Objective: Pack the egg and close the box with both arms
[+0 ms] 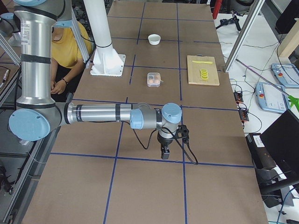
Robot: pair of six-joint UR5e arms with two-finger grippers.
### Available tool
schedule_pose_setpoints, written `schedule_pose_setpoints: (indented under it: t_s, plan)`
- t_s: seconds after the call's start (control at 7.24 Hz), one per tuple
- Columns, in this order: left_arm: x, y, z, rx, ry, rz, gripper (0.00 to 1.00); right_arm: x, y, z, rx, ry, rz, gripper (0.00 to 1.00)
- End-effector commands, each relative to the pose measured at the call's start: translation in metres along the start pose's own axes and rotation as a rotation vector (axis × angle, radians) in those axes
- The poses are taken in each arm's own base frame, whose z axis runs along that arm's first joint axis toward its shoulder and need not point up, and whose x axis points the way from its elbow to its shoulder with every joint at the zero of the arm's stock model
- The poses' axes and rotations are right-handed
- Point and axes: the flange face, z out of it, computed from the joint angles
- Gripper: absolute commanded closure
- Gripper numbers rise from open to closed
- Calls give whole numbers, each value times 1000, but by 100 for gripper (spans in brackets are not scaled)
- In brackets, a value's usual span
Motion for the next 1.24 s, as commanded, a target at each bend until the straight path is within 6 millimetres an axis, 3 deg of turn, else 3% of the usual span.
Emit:
schedule_pose_setpoints:
  t_s: [0.0, 1.11]
  plan:
    - [0, 0, 0, 1, -1, 0, 0, 5, 4, 4, -9, 0, 12, 0]
    - [-4, 2, 4, -7, 2, -16, 0, 7, 5, 8, -17, 0, 14, 0]
